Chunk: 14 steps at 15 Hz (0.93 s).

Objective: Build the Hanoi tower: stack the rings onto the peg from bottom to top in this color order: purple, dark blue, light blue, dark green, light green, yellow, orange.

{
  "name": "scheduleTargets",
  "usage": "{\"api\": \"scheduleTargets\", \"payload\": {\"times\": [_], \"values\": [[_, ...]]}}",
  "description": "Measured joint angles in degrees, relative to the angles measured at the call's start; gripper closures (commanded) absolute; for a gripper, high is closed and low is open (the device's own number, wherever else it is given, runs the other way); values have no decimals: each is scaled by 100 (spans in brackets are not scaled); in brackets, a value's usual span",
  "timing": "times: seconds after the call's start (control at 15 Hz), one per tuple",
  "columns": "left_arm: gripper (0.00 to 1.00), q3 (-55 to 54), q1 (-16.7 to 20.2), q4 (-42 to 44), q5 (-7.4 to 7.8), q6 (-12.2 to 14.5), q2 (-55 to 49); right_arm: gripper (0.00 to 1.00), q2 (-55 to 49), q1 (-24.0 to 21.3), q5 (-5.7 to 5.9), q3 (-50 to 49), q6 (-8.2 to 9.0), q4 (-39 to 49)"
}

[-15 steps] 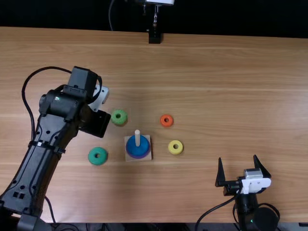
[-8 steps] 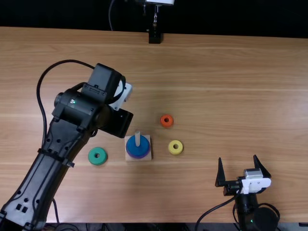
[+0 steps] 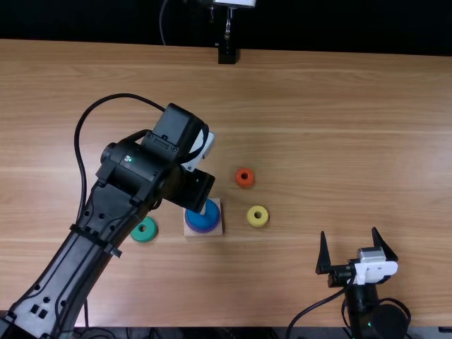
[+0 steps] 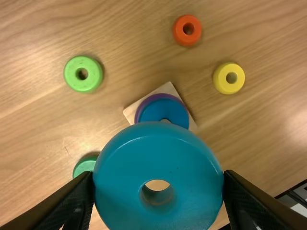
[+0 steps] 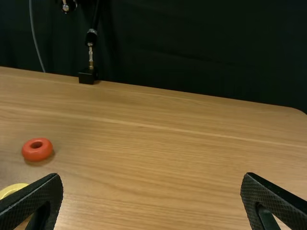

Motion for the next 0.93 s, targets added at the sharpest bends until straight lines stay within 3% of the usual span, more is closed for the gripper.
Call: {"api": "scheduleTargets", "payload": {"times": [0.33, 0.93], "values": [[100, 0, -149, 2, 0, -168, 2, 0, 2, 0, 0, 0, 0, 0], [100, 0, -295, 72, 2, -188, 155, 0, 2, -2, 2, 0, -2, 0]]}}
